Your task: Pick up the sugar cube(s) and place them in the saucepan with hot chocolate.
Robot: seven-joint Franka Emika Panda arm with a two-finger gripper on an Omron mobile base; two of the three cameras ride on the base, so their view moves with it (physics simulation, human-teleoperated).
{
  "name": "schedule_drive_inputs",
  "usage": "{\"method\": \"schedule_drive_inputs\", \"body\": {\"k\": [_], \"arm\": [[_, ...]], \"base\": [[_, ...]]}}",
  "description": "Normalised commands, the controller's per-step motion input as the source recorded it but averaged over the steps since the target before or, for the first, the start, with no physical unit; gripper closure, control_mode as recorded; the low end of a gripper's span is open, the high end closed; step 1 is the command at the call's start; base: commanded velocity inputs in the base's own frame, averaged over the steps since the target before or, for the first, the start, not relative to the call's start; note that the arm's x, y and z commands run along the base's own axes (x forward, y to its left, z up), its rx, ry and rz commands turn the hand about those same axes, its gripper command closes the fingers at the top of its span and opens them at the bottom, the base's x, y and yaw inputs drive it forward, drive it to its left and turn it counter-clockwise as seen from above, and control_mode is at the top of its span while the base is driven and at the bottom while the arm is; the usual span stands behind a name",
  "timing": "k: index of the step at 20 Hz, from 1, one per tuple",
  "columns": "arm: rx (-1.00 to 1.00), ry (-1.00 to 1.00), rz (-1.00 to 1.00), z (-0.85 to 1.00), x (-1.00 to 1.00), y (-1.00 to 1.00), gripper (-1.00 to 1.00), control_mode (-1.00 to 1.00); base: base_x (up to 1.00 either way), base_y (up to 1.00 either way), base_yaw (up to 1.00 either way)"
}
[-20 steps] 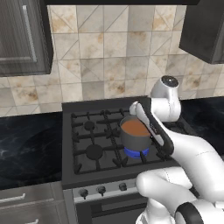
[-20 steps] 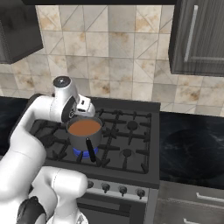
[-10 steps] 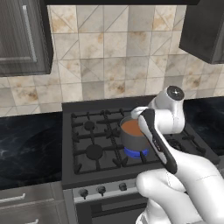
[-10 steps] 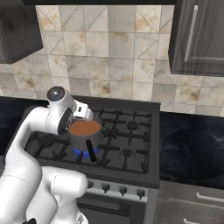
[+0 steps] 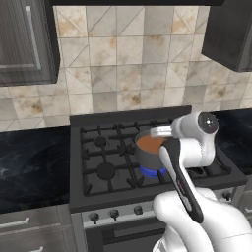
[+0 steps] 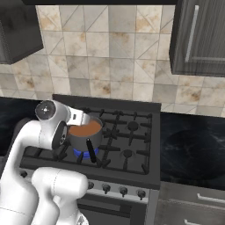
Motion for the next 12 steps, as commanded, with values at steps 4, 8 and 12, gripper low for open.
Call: {"method": "schedule_drive_inputs", "body": {"k": [4, 8, 12], "arm": [[0.00, -0.05, 0.02, 0.08, -0.26, 0.22, -1.00, -1.00], [0.00, 0.01, 0.06, 0.18, -0.03, 0.31, -1.00, -1.00], [0.00, 0.06, 0.09, 0.29, -0.03, 0.41, -1.00, -1.00]], "base": [[0.00, 0.00, 0.00], [0.00, 0.00, 0.00], [0.00, 0.00, 0.00]]}}
